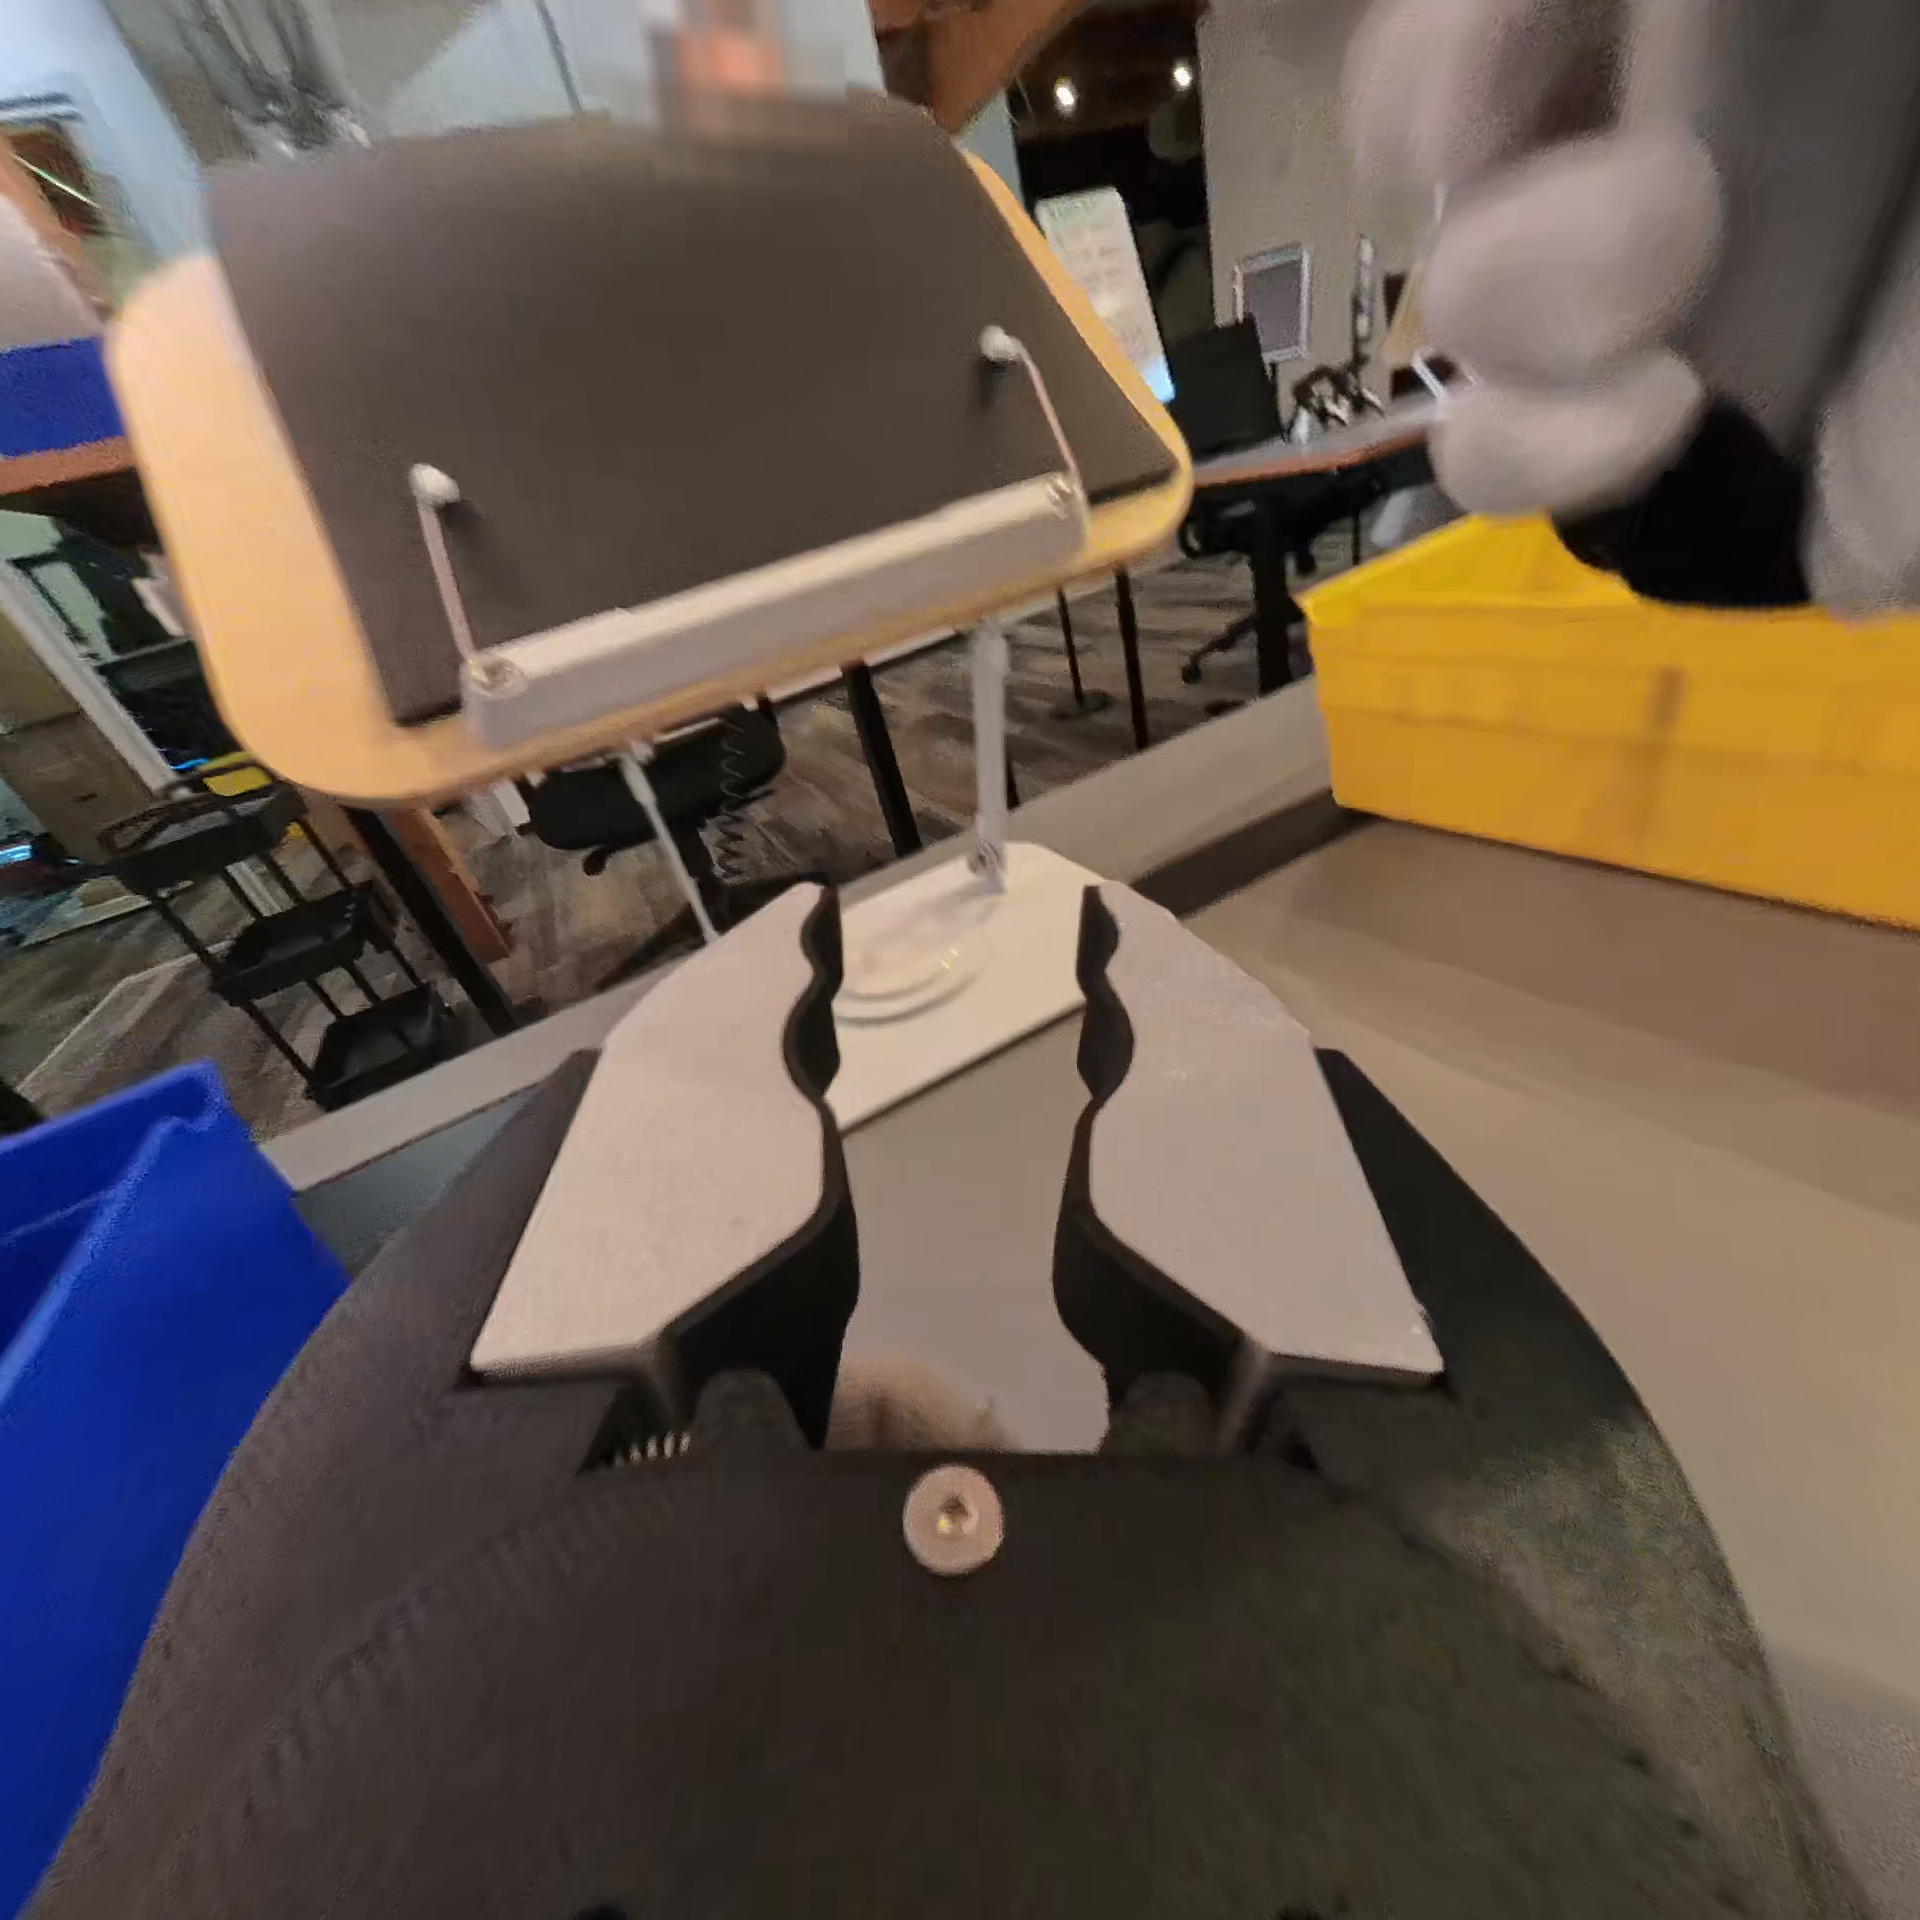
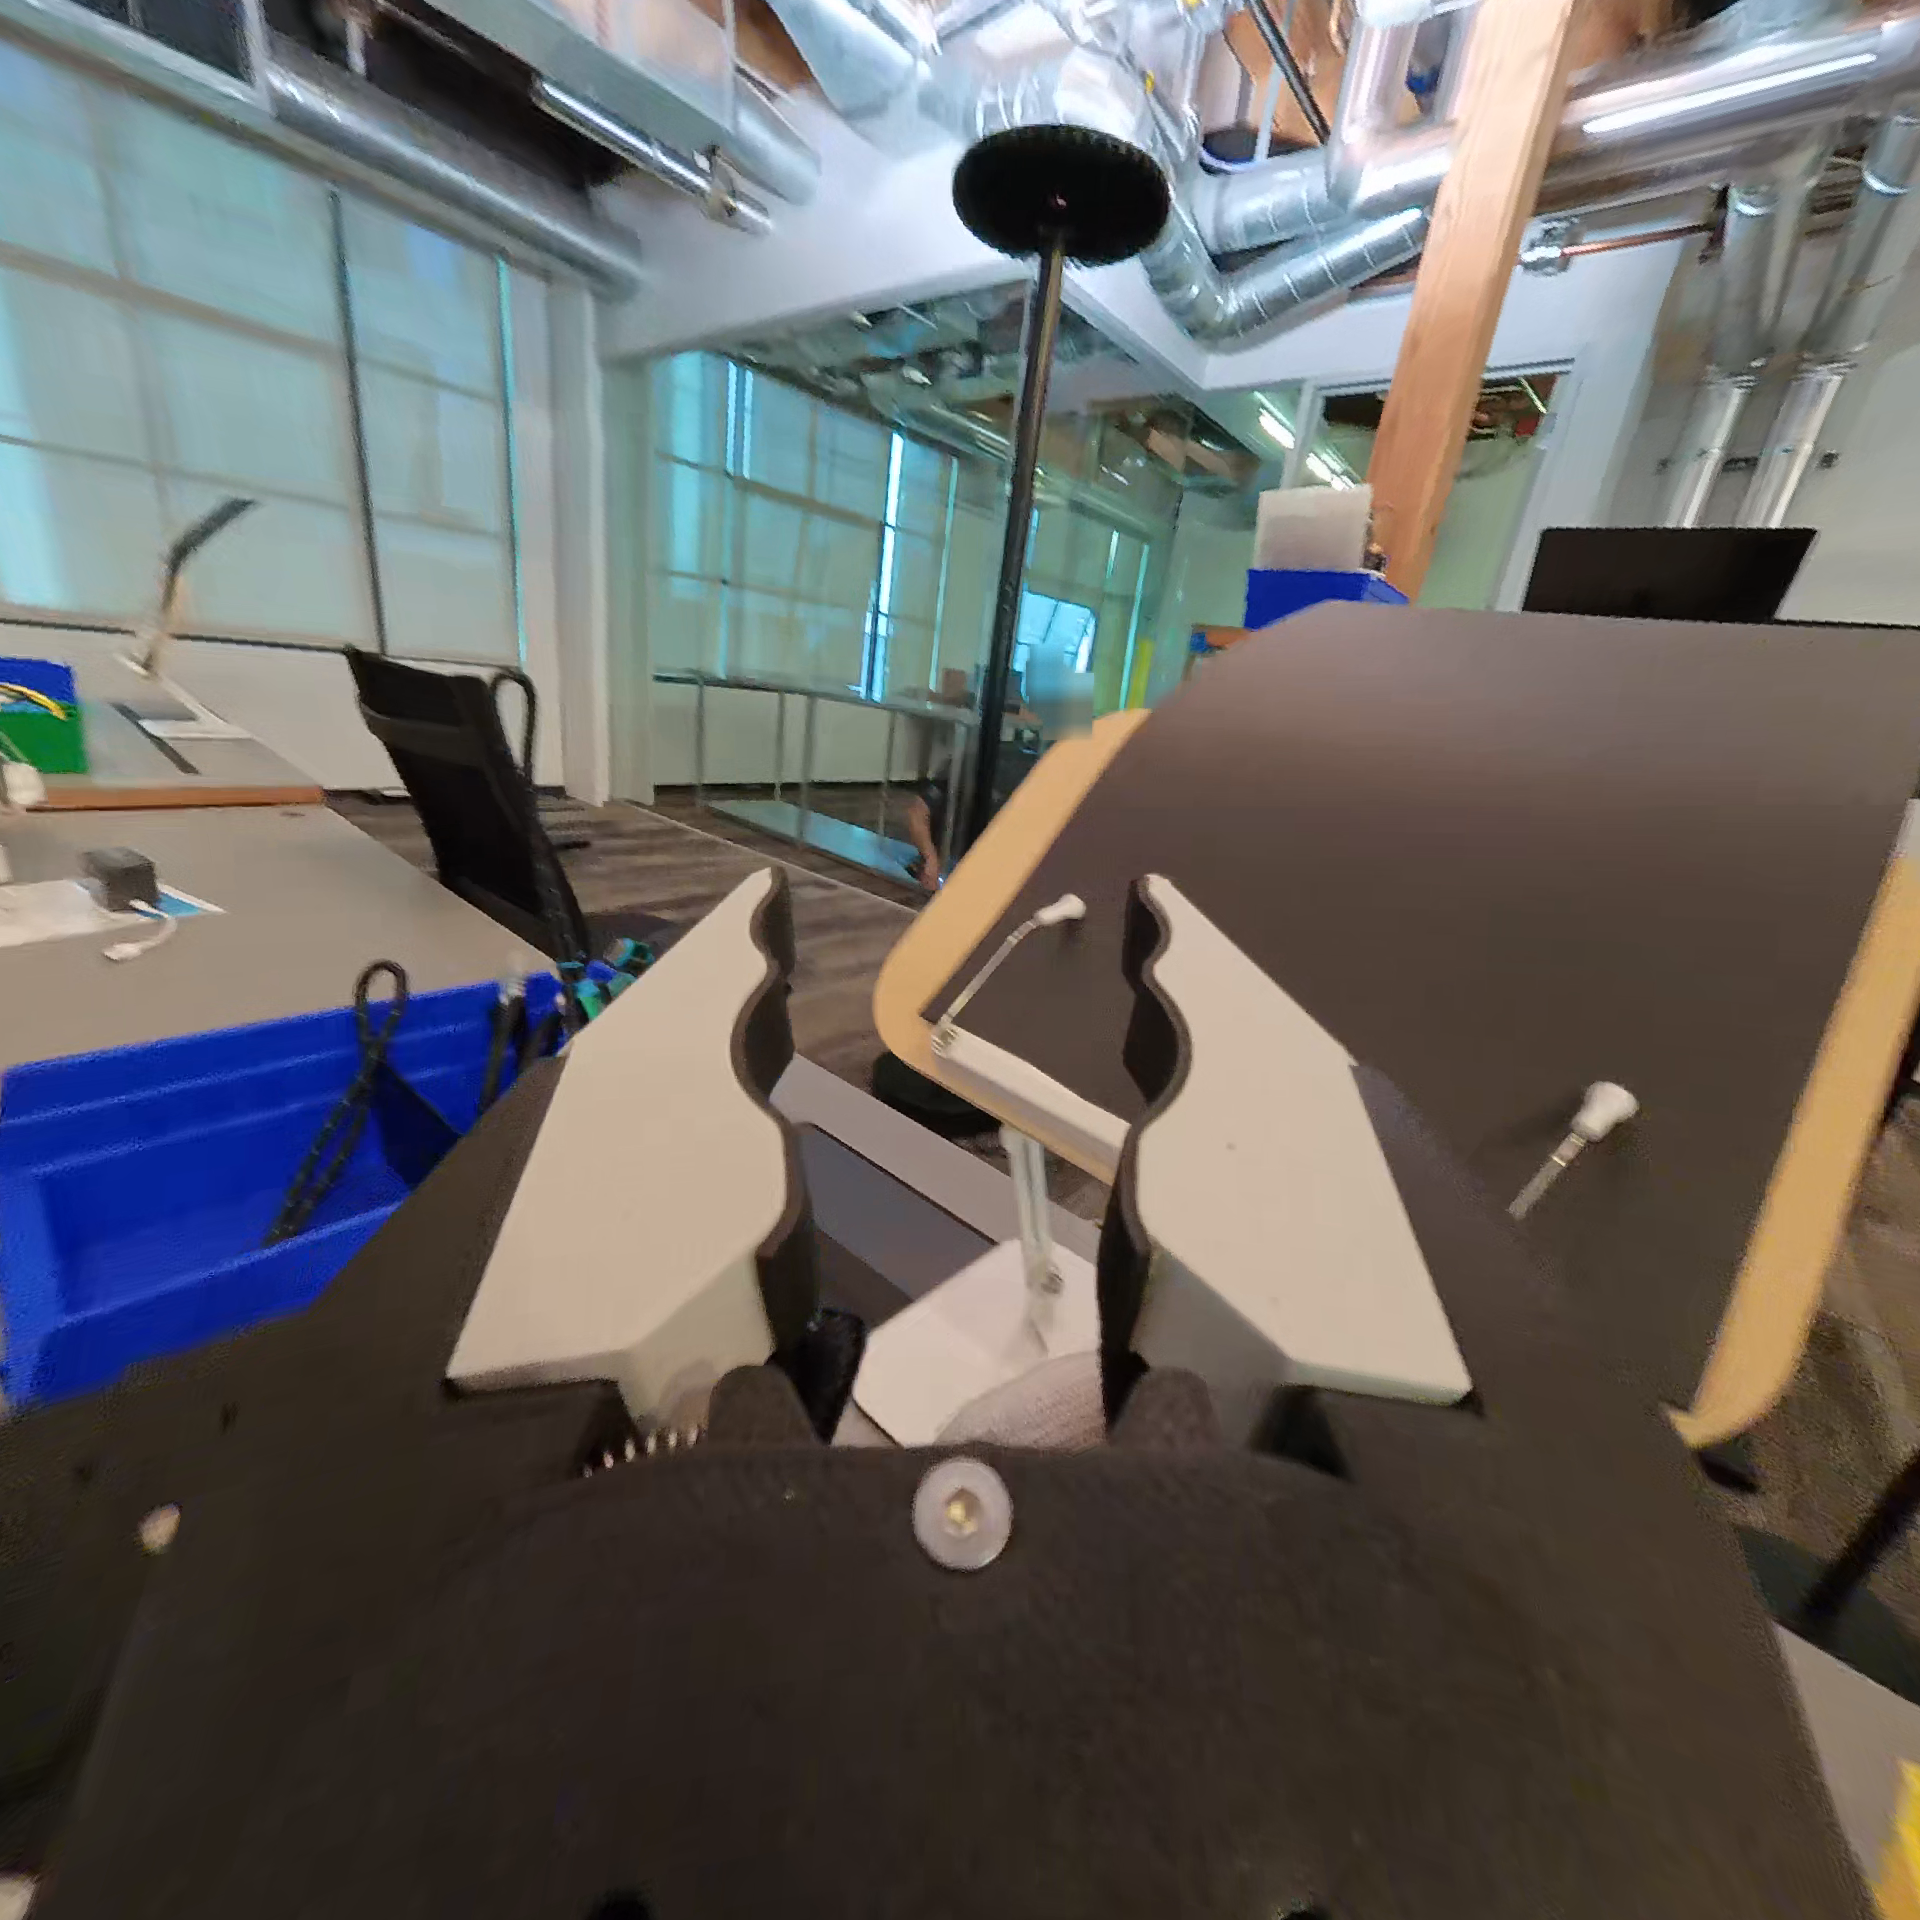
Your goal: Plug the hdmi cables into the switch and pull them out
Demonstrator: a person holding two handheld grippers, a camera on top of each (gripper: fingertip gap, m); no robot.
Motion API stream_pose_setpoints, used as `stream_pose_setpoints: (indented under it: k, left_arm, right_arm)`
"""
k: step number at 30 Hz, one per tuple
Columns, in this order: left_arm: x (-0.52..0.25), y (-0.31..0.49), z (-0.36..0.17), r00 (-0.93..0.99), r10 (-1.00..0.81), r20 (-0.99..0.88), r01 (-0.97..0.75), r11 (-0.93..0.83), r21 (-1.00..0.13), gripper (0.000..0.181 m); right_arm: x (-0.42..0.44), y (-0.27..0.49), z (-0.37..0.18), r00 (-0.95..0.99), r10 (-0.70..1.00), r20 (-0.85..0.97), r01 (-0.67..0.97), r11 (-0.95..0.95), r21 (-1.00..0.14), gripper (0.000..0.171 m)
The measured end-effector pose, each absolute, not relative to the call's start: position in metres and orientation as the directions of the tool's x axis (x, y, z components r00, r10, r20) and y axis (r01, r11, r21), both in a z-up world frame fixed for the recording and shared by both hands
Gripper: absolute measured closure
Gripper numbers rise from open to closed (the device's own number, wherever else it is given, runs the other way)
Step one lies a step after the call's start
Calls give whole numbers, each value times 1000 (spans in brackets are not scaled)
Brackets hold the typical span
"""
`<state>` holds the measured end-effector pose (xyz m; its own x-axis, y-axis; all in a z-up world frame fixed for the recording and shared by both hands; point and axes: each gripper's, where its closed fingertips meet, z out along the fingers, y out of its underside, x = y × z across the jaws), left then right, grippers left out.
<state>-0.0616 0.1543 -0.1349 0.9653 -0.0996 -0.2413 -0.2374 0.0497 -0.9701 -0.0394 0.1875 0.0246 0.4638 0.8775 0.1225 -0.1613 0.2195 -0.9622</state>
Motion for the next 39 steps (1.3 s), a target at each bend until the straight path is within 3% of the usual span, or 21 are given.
stream_pose_setpoints:
  k: [8, 13, 19, 23, 26, 29, 30, 31, 34, 39]
  left_arm:
    - [-110, 147, -61, 951, 23, -307, -308, 52, -950, 134]
    - [-216, 108, -22, 896, 270, -351, -362, -12, -932, 131]
    - [-361, 80, -62, 839, 423, -343, -227, -300, -927, 111]
    - [-400, 102, -91, 899, 380, -217, -69, -367, -928, 95]
    - [-411, 127, -95, 923, 348, -167, -22, -385, -923, 94]
    - [-412, 152, -100, 940, 298, -166, -24, -427, -904, 111]
    - [-412, 158, -102, 946, 286, -149, -13, -428, -904, 128]
    - [-413, 163, -100, 948, 289, -130, 1, -410, -912, 157]
    - [-410, 173, -92, 956, 272, -114, 5, -400, -917, 171]
    - [-392, 183, -35, 964, 217, -155, -84, -304, -949, 177]
  right_arm:
    - [-23, 210, -17, 434, 887, 158, -2, 176, -984, 125]
    - [-37, 205, -39, 377, 903, 204, 96, 181, -979, 127]
    - [-41, 204, -69, 309, 927, 213, 197, 156, -968, 128]
    - [-41, 205, -78, 297, 934, 198, 211, 138, -968, 128]
    - [-41, 206, -83, 294, 935, 196, 224, 131, -966, 128]
    - [-40, 209, -88, 296, 936, 191, 235, 123, -964, 128]
    - [-40, 210, -90, 296, 936, 190, 238, 120, -964, 129]
    - [-40, 211, -92, 297, 936, 189, 242, 118, -963, 129]
    - [-39, 214, -99, 302, 934, 190, 260, 111, -959, 129]
    - [-39, 216, -106, 300, 937, 180, 272, 97, -957, 130]
